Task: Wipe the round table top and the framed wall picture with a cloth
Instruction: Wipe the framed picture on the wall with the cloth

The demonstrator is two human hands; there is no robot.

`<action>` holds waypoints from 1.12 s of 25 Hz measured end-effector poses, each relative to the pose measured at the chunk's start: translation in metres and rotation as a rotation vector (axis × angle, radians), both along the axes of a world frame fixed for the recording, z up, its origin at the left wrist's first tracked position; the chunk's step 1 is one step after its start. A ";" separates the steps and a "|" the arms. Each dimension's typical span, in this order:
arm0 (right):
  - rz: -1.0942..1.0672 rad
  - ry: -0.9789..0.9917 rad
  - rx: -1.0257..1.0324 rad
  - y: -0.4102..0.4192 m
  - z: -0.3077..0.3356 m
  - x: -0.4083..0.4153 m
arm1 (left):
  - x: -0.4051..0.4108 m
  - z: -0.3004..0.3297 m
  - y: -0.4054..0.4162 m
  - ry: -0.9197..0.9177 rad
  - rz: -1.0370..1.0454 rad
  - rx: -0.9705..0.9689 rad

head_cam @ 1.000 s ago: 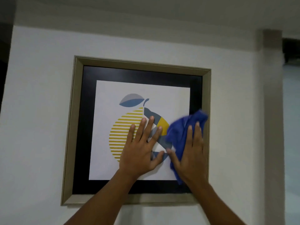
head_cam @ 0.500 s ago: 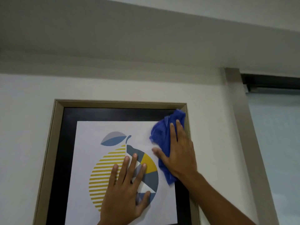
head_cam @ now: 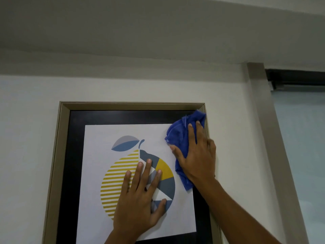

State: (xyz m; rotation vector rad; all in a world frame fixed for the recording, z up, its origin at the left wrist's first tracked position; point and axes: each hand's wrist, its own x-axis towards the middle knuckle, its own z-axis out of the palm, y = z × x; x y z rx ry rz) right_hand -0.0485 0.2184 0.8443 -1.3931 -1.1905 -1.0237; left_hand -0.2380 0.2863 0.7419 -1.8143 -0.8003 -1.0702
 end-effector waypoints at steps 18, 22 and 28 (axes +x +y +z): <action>-0.023 -0.126 -0.071 0.001 0.023 0.012 | -0.001 -0.002 -0.001 -0.028 -0.055 0.055; 0.020 -0.076 -0.016 0.011 -0.002 0.006 | -0.002 -0.003 0.001 -0.023 -0.058 0.065; -0.020 -0.095 -0.196 -0.007 -0.163 0.009 | -0.004 -0.003 -0.003 0.040 -0.045 0.006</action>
